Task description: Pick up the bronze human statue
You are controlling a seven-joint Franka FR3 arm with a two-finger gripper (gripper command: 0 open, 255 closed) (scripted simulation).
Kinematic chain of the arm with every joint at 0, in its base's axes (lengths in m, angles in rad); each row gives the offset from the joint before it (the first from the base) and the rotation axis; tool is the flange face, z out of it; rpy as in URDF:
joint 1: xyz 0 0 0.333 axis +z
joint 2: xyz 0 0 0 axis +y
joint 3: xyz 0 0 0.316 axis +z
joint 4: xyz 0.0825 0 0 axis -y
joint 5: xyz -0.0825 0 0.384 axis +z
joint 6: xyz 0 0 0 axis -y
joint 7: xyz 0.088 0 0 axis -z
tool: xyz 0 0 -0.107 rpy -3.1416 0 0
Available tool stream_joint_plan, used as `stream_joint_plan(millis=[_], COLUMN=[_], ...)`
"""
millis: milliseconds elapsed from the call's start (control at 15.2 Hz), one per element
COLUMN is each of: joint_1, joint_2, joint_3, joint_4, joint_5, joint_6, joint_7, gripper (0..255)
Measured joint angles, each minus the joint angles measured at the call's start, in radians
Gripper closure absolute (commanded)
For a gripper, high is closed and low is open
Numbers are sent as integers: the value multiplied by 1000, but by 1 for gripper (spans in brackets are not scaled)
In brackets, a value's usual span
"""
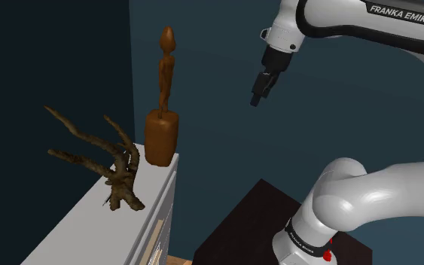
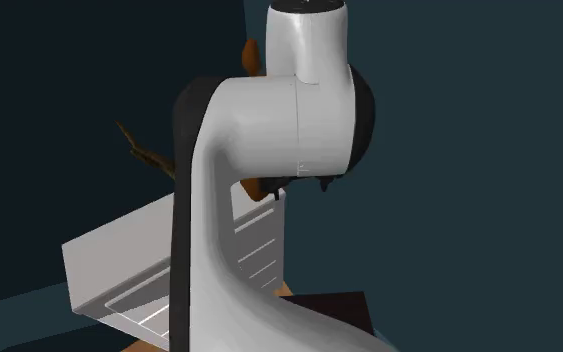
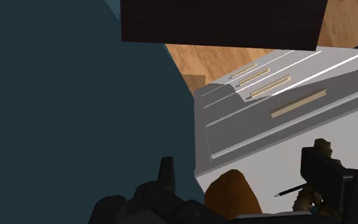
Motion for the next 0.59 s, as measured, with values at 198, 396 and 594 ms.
stream_joint_plan(millis=[198,396,594], joint_1=[-8,-32,-63], joint_2=[5,37,84], joint_3=[41,136,245], joint_4=[-14,-42,-43], joint_5=[7,15,11], joint_6=[39,138,225], joint_7=[63,213,383], gripper=[0,0,0])
